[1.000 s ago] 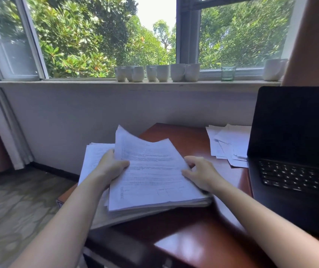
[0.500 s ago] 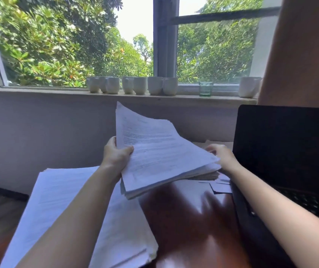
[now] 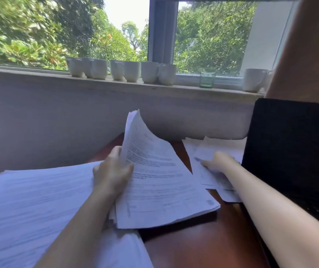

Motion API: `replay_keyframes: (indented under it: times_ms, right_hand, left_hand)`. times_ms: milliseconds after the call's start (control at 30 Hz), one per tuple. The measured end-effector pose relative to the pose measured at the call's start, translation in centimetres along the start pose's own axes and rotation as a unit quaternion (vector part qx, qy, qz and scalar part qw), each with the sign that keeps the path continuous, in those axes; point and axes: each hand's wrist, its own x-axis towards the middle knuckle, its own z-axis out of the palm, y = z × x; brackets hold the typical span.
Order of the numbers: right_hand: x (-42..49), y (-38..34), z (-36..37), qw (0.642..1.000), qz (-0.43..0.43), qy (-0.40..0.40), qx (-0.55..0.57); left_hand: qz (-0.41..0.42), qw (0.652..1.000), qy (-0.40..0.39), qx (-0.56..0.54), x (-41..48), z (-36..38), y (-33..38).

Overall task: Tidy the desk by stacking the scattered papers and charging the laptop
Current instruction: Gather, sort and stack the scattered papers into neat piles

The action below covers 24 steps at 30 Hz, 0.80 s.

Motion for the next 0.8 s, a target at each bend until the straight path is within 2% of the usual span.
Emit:
replay_keyframes:
  times_ms: [133,300,500,600,800]
  right_hand:
    - [0.0,0.1,-0.7,0.996,-0.028,0.033,-0.074]
    - [0.1,-0.4,0.2,0.99,-0.038,0.087,-0.103]
    - [0.4,-0.1,-0.9,0.995,-0.026,0.069,-0.068]
    - [0.6,-0.2,-1.0,0.992,-0.021,0.103,-0.071]
    - [-0.6,-0.3,-1.6,0.983,-0.066,0.156,-0.068]
  left_hand:
    - [-0.036,0.999,-0.03,0.009,0.2,-0.2,-0.7]
    - [-0.061,0.997,-0.047,-0.015,0.2,-0.4,-0.9]
    - [-0.095,0.992,-0.072,-0.048,0.5,-0.7,-1.4]
    - [-0.098,0.99,-0.074,-0.067,0.6,-0.8,-1.5]
    - [-0.091,0.987,-0.064,-0.113,0.6,-0.9,-1.3]
